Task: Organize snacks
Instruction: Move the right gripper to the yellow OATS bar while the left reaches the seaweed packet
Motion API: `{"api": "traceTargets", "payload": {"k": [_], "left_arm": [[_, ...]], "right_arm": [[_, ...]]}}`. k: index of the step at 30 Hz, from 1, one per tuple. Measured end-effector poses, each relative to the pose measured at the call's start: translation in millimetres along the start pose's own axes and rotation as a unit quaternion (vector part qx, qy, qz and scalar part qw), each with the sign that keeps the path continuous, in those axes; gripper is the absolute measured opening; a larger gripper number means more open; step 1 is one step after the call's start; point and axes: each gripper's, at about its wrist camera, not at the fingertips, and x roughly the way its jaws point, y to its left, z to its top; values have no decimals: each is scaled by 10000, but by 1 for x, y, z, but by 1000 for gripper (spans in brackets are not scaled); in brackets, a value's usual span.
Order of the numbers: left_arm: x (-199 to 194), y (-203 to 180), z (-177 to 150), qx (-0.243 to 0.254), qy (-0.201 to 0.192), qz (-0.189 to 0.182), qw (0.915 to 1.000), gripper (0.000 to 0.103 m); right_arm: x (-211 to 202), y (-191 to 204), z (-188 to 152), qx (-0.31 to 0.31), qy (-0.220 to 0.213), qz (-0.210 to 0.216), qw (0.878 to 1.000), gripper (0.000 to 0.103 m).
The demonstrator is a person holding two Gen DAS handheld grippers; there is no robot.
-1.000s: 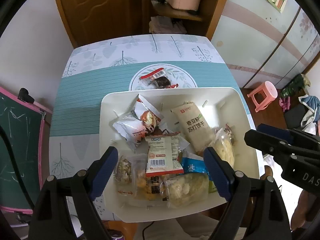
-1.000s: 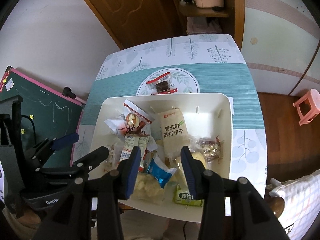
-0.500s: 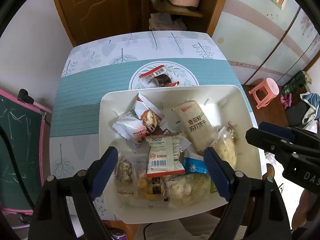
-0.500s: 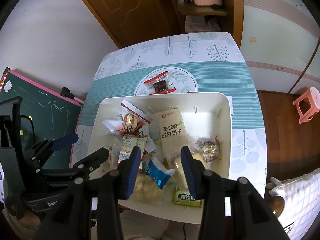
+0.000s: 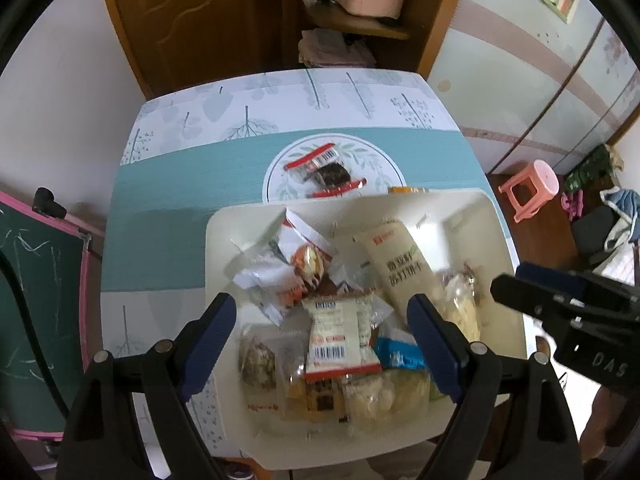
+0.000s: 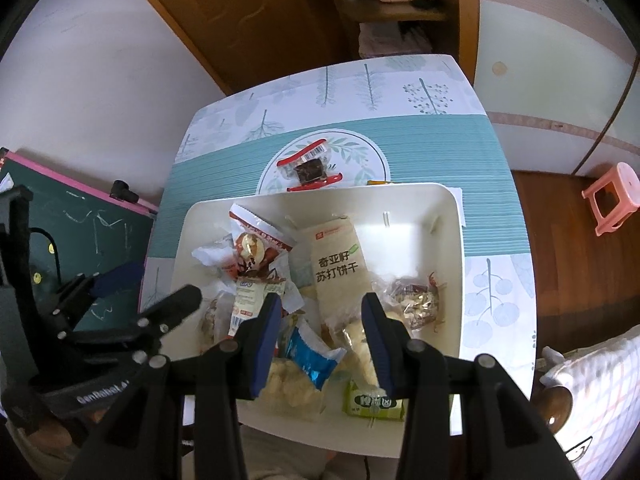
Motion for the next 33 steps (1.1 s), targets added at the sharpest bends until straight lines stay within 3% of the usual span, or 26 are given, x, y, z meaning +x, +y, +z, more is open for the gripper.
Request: {"api": "traceTargets", "payload": {"k": [5,14,16,22,28,33], "left_arm": [[2,9,27,-73,-100,-27,9999,87],[21,10,98,-64,-135,-327,9994,87],[28,11,110,-109,-118,-374,9992,90],[86,14,141,-494,459,-635,9957,93],[155,17,150,-760,1128,-643,9886,93],[192,15,151,-936,1520,-703,9814,93]], "right_arm": [[5,-1,15,51,14,-55,10000,42],[10,-19,70,181,-116,-362,9991,51],[13,-25,85,252,-110,-404,9988,58],[43,-48,125,541,99,-525,9971,60],[105,-70,139,849,873,-583,9909,62],[144,-84,136,1005,1296,-731,9837,88]]}}
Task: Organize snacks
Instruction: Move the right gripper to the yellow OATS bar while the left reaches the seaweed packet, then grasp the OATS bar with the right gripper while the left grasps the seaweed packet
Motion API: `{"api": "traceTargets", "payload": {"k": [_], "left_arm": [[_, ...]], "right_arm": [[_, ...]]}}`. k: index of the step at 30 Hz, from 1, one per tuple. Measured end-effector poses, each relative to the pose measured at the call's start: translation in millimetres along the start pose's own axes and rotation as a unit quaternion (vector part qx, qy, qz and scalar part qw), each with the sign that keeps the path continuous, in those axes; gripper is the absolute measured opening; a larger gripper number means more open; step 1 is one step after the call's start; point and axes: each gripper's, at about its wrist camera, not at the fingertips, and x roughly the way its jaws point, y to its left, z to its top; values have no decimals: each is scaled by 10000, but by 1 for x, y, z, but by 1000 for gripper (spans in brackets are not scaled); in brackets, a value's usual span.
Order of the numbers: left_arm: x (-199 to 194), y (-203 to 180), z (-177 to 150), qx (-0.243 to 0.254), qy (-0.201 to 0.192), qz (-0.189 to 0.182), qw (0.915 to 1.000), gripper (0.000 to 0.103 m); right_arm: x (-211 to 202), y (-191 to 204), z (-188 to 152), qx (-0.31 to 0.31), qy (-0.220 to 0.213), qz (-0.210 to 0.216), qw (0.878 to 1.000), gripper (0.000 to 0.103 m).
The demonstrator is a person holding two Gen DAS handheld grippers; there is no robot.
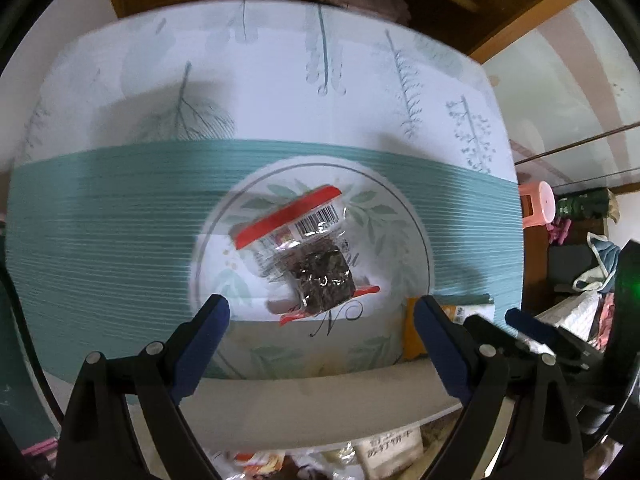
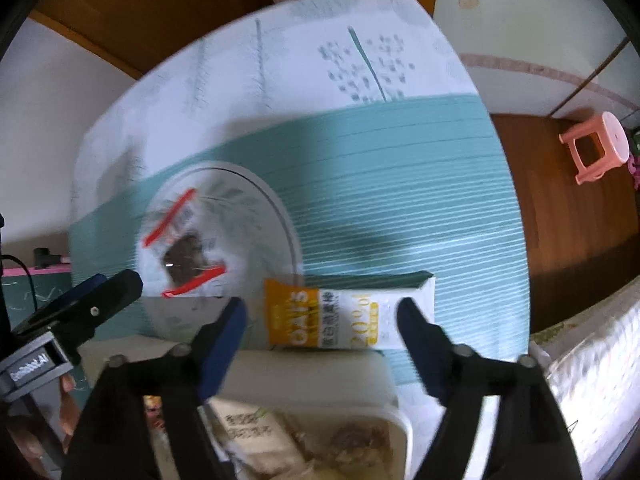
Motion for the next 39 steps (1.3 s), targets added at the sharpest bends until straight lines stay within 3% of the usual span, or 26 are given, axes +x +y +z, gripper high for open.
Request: {"api": "traceTargets", "payload": {"k": [3,9,18,35,38,39], "left_arm": [[16,-4,4,-17,158,-3,9999,93],[38,-13,11,-22,350,99,9993,93],[57,-18,18,-43,529,218,9984,93],[79,-34,20,29,713,499,9962,93],[75,-34,20,77,673,527,9963,88],[73,-37,21,101,622,519,9967,82]], "right_arm": [[19,-4,1,83,280,51,9996,96],[38,-3,4,183,572,-303,9977,103],[58,16,5,-101,831,-813,9932,103],[70,41,18,-62,1258,-990,9871,103],[72,48,22,-122,1282,-973,9869,103],[72,48,22,-99,1260,-950,9874,103]]}}
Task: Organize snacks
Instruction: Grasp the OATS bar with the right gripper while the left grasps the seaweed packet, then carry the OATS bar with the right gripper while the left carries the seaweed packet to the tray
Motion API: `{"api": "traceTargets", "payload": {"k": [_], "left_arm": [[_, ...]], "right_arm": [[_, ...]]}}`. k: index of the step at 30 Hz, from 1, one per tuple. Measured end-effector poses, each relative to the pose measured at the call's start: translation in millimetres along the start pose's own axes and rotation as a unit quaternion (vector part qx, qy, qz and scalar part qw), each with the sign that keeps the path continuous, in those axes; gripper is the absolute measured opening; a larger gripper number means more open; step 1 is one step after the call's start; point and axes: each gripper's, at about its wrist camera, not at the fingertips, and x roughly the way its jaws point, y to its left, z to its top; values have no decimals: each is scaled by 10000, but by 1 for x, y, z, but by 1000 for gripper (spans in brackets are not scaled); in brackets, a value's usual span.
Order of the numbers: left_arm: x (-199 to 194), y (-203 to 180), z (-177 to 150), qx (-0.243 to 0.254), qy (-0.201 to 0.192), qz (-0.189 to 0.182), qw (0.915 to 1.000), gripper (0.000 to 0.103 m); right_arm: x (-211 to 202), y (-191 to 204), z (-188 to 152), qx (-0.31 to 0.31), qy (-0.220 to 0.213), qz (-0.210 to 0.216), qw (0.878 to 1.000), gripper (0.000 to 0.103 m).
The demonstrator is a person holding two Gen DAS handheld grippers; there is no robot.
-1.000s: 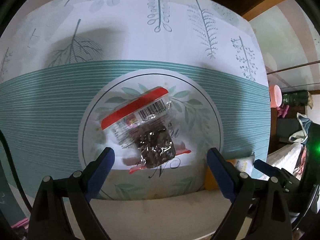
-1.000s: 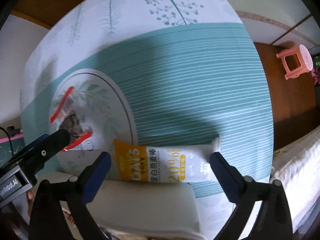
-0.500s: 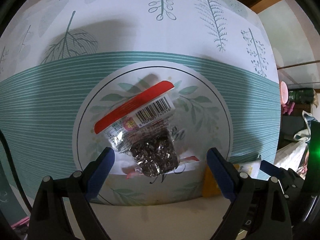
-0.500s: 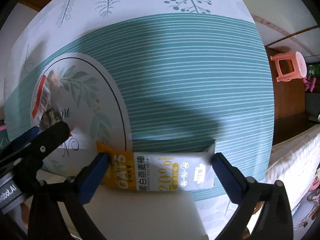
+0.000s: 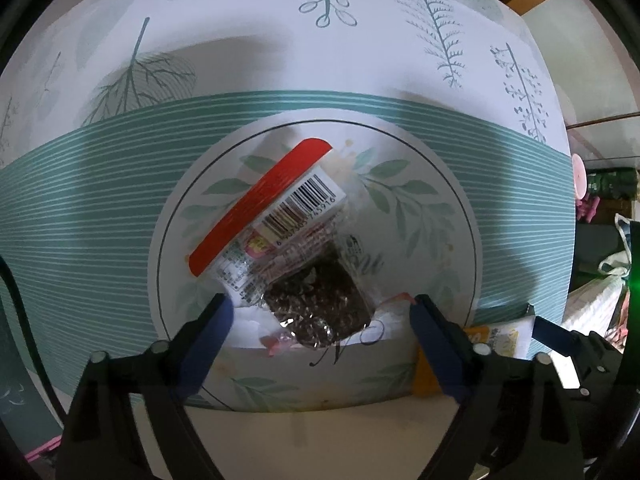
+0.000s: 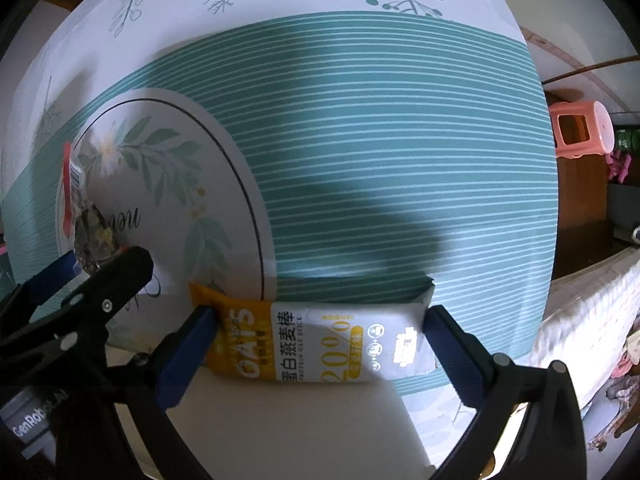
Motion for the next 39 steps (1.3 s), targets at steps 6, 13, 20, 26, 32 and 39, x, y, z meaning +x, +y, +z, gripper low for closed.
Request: {"api": "traceTargets", "payload": {"k": [6,13,20,26,32,39], "left_arm": [[-15,4,-4,214,-261,139,9993,33],[-21,10,-6,167,-318,-50,9993,31],[-33,19,-19,127,-593,-198,9980,31],[-76,13,-37,254,-1073,-375,9932,31],[-144,11,-65,512,-1743,-537,9819,31],[-214,12,-130,991,-2375,-592,9645,31]], "right_arm": [[-4,-6,-3,-17,-209,201,9996,99],[-11,-18,-4,127,-436,505,9977,94],[-25,-40,-17,237,-784,964,9920,93],[-62,-49,-24,245,-1270,1223,9840,94],[-125,-62,-39,241,-2115,1599,9639,94],[-186,-63,-96,-191,-2917,2005,9351,94]]}}
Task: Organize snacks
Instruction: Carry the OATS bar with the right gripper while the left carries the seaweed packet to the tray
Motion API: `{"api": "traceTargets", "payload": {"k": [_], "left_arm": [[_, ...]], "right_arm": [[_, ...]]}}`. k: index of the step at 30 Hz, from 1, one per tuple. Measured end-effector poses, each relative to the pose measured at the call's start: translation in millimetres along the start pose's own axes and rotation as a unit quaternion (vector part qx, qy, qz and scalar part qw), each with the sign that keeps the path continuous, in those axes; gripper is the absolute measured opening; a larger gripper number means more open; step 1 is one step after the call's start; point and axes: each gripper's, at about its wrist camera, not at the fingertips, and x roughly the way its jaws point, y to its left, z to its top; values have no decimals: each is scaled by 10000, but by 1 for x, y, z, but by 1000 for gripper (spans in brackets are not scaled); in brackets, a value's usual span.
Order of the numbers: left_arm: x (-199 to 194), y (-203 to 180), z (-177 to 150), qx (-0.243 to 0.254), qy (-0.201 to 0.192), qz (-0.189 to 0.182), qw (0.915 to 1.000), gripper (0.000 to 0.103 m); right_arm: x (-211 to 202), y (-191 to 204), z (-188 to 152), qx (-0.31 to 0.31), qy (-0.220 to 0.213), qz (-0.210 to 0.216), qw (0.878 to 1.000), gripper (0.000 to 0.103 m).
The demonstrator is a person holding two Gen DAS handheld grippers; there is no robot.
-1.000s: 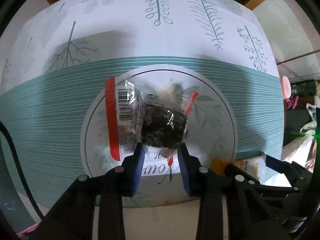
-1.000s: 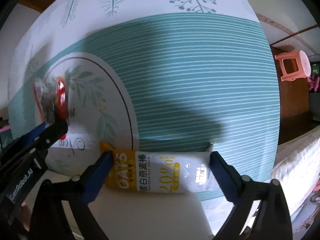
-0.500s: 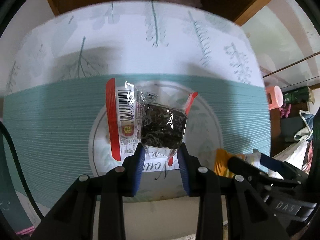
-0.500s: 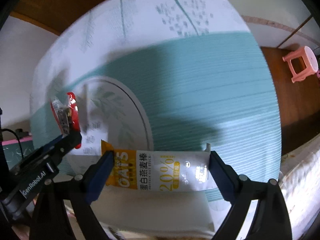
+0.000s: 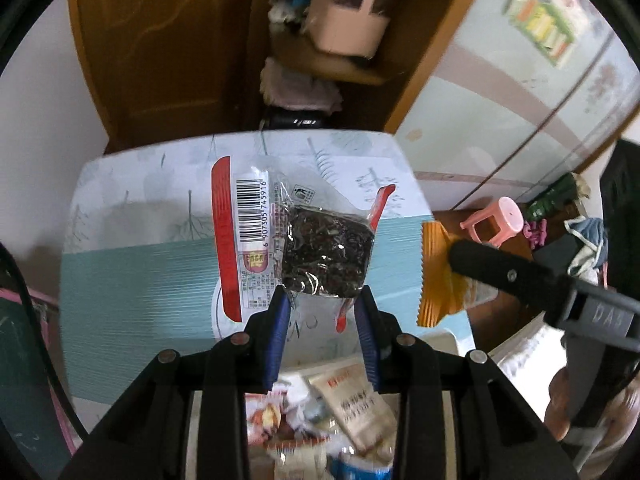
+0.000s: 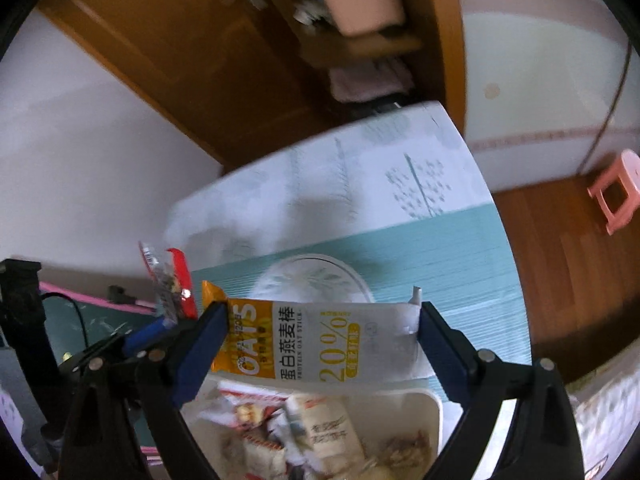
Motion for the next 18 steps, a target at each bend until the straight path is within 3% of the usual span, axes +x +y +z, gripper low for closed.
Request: {"api": "traceTargets", "payload": {"k": [3,9,18], "left_arm": [[-28,-10,-16,151,-132,7,9998,31],[-64,-14,-55,196,-258,188,9993,31],[-68,-19,-105,173,-75,440,9989,31]], "right_arm": [[-27,6,-10,-215,-155,221,9994,94],[-34,32,-38,-582,-248,445,9970,94],[-52,48,-95,-925,-62,559,9941,94]]}}
